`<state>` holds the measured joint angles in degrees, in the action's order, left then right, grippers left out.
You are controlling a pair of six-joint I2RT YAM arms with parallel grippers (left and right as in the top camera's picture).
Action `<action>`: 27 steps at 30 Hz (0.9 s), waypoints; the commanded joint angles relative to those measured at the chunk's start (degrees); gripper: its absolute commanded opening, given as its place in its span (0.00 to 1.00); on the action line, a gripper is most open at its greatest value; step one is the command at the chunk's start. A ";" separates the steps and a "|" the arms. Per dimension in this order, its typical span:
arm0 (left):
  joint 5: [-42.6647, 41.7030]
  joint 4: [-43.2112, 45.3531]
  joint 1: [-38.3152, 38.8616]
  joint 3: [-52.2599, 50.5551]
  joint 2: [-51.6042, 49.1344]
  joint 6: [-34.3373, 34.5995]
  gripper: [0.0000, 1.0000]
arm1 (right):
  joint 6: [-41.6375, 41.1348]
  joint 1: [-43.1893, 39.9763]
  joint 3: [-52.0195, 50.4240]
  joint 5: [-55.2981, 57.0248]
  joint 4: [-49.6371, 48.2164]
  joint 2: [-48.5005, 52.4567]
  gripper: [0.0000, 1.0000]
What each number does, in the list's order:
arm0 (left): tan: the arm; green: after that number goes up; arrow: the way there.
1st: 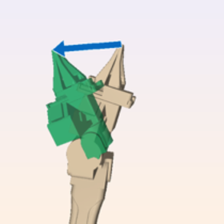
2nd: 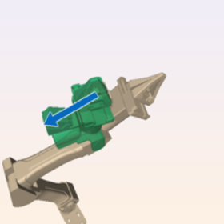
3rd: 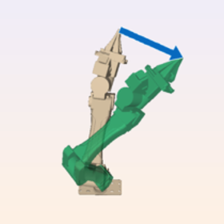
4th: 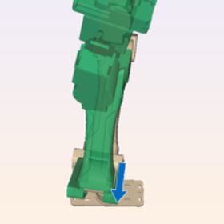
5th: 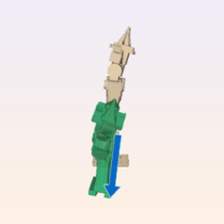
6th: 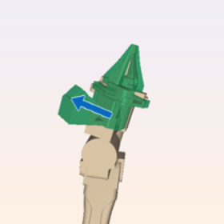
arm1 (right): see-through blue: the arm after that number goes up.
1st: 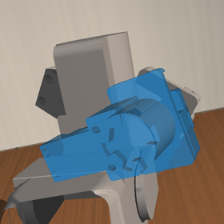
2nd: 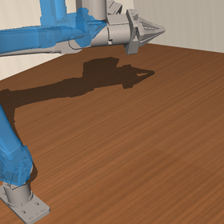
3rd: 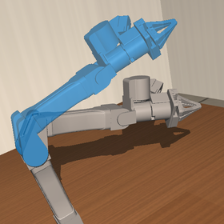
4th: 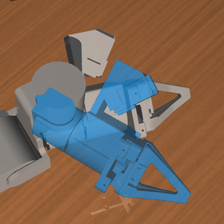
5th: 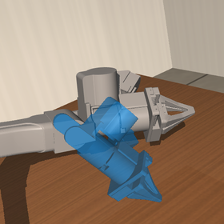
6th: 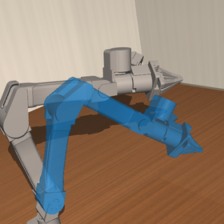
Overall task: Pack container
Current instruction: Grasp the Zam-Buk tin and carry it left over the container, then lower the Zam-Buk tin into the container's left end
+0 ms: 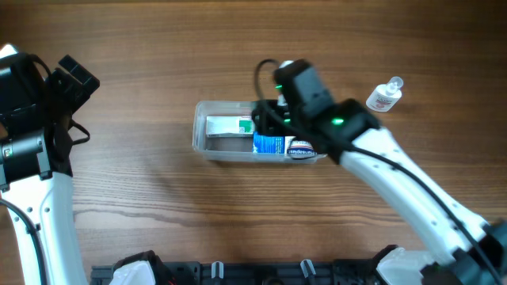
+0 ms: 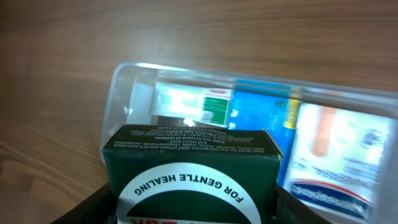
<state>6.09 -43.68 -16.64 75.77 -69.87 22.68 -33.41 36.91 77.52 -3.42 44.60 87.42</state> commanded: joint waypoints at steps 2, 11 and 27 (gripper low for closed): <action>-0.28 0.09 -0.42 0.00 -0.22 0.50 1.00 | 0.44 4.98 0.92 0.57 -5.81 7.69 0.53; -0.28 0.09 -0.42 0.00 -0.22 0.50 1.00 | -1.27 8.41 0.92 0.55 -14.88 15.82 0.53; -0.28 0.09 -0.42 0.00 -0.22 0.50 1.00 | -6.16 8.52 0.90 -2.60 -15.39 22.10 0.51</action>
<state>6.09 -43.68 -16.64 75.77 -69.87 22.68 -37.54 44.97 77.49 -4.03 29.56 108.77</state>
